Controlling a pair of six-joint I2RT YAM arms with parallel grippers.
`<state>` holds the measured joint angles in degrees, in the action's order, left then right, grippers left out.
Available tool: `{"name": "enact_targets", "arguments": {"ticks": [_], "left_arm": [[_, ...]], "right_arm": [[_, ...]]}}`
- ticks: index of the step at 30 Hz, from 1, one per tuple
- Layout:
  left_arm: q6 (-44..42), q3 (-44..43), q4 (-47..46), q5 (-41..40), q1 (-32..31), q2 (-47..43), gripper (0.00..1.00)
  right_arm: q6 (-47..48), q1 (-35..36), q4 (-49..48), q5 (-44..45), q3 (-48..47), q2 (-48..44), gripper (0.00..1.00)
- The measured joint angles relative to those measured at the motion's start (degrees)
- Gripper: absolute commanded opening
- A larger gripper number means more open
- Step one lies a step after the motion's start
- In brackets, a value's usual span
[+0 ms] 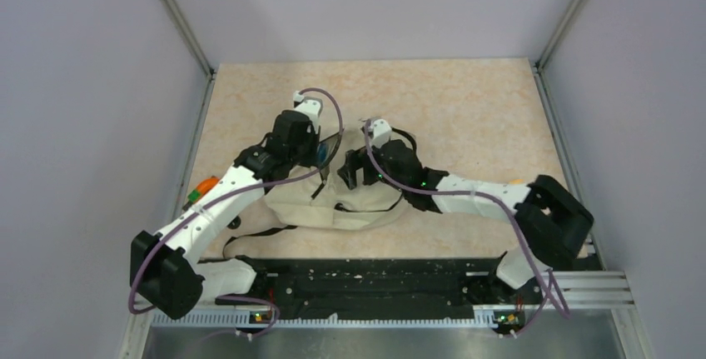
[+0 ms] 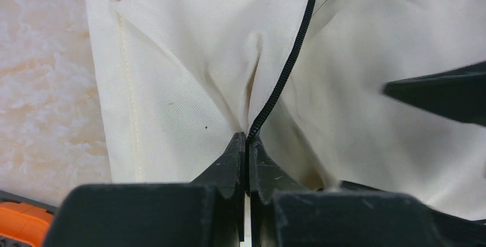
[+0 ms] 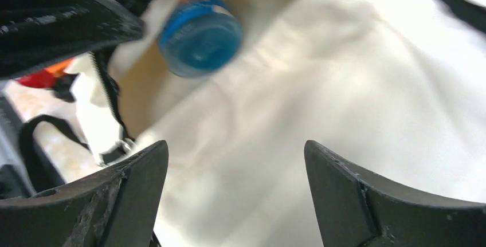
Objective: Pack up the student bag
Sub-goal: Place the stationery in the student bag, then pick up the stationery from the center of the board.
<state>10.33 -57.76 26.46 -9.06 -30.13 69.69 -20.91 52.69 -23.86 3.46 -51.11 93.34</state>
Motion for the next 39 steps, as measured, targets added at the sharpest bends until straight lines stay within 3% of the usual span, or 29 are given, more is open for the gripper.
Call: {"name": "enact_targets", "arguments": {"ticks": [5, 14, 23, 33, 39], "left_arm": [[0.0, 0.0, 0.5, -1.1, 0.0, 0.0, 0.00], [0.0, -0.2, 1.0, -1.0, 0.0, 0.0, 0.00], [0.8, -0.3, 1.0, 3.8, -1.1, 0.0, 0.00], [1.0, -0.3, 1.7, 3.0, -0.9, 0.1, 0.00], [1.0, -0.3, 1.7, 2.8, -0.9, 0.2, 0.00]], "right_arm": [[0.0, -2.7, 18.0, 7.8, 2.4, -13.4, 0.96], [-13.1, -25.6, 47.3, 14.4, 4.0, -21.3, 0.99], [-24.6, -34.4, 57.5, 11.7, 8.0, -21.8, 0.99], [-29.2, -39.5, 68.7, 21.9, 10.7, -29.3, 0.99], [-31.1, -39.8, 69.5, 23.0, 13.7, -30.6, 0.94]]}}
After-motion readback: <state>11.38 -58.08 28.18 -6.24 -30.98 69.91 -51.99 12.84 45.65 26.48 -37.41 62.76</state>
